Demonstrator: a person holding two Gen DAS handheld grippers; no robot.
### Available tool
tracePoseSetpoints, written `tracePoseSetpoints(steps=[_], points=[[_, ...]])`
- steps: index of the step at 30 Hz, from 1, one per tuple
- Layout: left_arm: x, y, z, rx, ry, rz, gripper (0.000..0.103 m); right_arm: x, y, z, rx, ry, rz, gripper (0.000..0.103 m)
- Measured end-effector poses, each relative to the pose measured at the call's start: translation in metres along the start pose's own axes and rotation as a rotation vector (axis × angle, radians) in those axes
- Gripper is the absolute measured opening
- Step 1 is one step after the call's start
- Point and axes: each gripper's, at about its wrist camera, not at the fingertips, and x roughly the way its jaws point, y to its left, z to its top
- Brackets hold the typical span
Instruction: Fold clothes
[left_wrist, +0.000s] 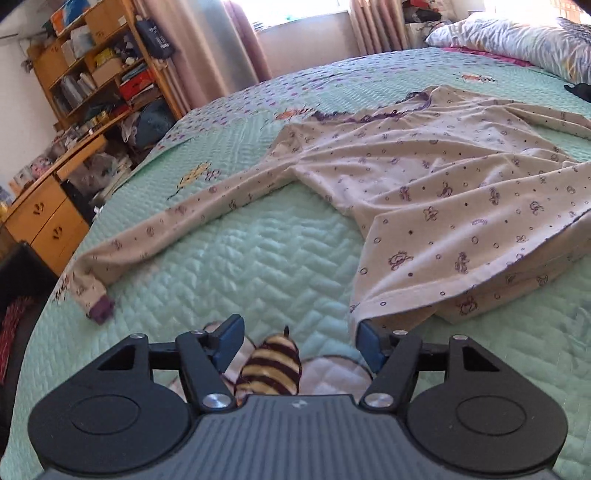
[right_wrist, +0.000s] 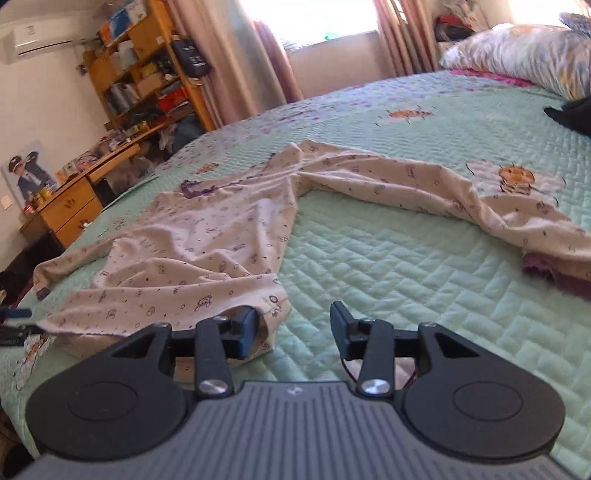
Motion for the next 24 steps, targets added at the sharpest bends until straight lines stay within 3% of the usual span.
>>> tracePoseSetpoints(steps=[5, 7, 8, 9, 10, 12, 17, 19, 21, 24], points=[[-0.008, 0.002, 0.002, -0.056, -0.039, 0.015, 0.069, -0.009, -0.005, 0.0, 0.062, -0.031, 0.028, 0.044], [-0.011, 0.003, 0.003, -0.078, -0.056, 0.022, 0.068, -0.014, -0.001, -0.001, 0.053, -0.038, 0.046, 0.033], [-0.013, 0.003, 0.003, -0.089, -0.064, 0.025, 0.063, -0.017, 0.001, -0.001, 0.049, -0.042, 0.054, 0.018], [-0.014, 0.001, 0.003, -0.088, -0.064, 0.012, 0.051, -0.02, 0.003, -0.002, 0.044, -0.045, 0.063, 0.008], [-0.016, -0.002, 0.003, -0.086, -0.063, -0.004, 0.042, -0.022, 0.005, -0.003, 0.04, -0.049, 0.072, 0.008], [-0.02, -0.009, 0.0, -0.071, -0.064, -0.025, 0.011, -0.028, 0.009, -0.004, 0.031, -0.056, 0.089, 0.005], [-0.045, -0.024, -0.005, 0.0, -0.113, 0.045, 0.009, -0.042, 0.02, -0.007, 0.009, -0.074, 0.132, 0.005], [-0.075, -0.011, -0.001, -0.055, -0.159, 0.0, 0.006, -0.047, 0.024, -0.009, 0.0, -0.081, 0.149, 0.005], [-0.11, 0.007, 0.003, -0.131, -0.211, -0.076, 0.006, -0.066, 0.021, -0.005, 0.111, -0.072, 0.25, 0.004], [-0.106, 0.012, -0.009, -0.144, -0.175, -0.066, 0.007, -0.097, 0.013, 0.001, 0.319, -0.054, 0.428, 0.004]])
